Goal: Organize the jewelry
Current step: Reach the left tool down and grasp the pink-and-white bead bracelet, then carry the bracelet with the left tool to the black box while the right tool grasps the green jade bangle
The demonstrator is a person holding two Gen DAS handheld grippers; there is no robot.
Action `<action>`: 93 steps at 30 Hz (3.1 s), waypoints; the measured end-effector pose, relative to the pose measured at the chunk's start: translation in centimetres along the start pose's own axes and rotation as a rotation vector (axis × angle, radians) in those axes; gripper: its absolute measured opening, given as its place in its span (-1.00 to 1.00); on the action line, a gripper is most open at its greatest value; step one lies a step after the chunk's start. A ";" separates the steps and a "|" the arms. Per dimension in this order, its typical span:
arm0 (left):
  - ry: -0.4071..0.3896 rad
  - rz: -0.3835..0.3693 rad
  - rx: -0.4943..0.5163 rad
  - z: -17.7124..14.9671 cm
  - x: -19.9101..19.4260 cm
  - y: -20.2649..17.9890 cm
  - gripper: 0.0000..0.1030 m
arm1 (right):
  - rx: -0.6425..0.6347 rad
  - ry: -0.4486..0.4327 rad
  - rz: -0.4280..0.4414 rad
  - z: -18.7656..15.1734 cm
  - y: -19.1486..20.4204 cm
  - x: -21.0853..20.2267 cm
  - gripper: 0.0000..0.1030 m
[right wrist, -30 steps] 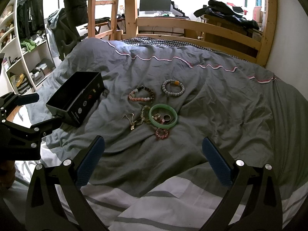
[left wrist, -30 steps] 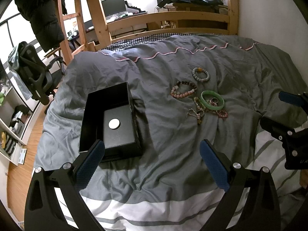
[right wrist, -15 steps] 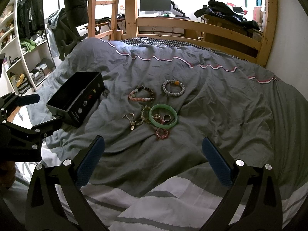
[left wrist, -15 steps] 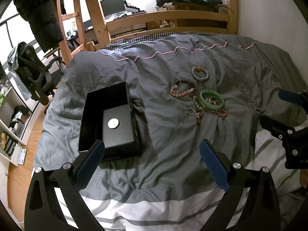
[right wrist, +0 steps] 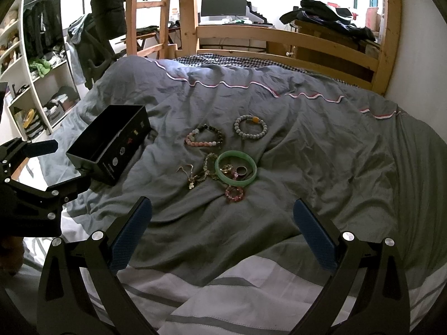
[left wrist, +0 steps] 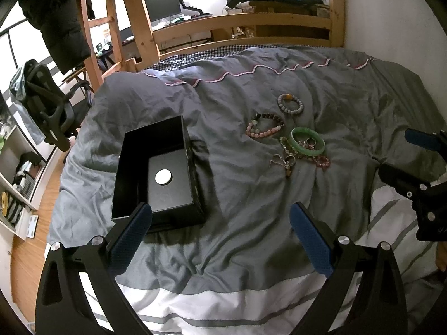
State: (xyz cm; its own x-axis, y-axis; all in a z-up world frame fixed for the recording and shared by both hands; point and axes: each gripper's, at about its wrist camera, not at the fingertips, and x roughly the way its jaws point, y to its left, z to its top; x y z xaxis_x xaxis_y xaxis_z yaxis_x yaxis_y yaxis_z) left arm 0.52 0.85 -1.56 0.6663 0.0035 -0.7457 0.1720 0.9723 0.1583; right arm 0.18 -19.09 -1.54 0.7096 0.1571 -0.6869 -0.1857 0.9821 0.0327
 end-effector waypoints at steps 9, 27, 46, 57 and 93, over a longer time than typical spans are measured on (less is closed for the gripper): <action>-0.009 0.002 0.000 0.1 0.3 0.1 0.89 | 0.016 0.007 0.002 0.4 -0.8 1.2 0.94; 0.027 -0.130 -0.033 4.6 5.6 -2.0 0.64 | 0.086 0.113 0.005 2.9 -2.8 10.9 0.94; 0.139 -0.138 -0.062 11.3 16.2 -4.4 0.34 | 0.264 0.282 0.053 2.7 -5.4 18.1 0.90; 0.272 -0.164 -0.057 12.8 22.0 -6.6 -0.10 | 0.229 0.285 0.034 2.8 -4.1 19.5 0.30; 0.151 -0.213 -0.200 12.0 9.7 1.8 -0.85 | 0.384 0.144 0.153 5.3 -6.9 15.2 -0.99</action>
State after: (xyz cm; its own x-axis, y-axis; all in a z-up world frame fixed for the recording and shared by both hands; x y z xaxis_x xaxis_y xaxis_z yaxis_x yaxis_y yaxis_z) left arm 16.00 -0.15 -0.78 0.5131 -0.1853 -0.8381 0.1402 0.9814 -0.1312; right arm 15.83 -22.95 -8.38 0.5865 0.3142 -0.7465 0.0046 0.9204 0.3910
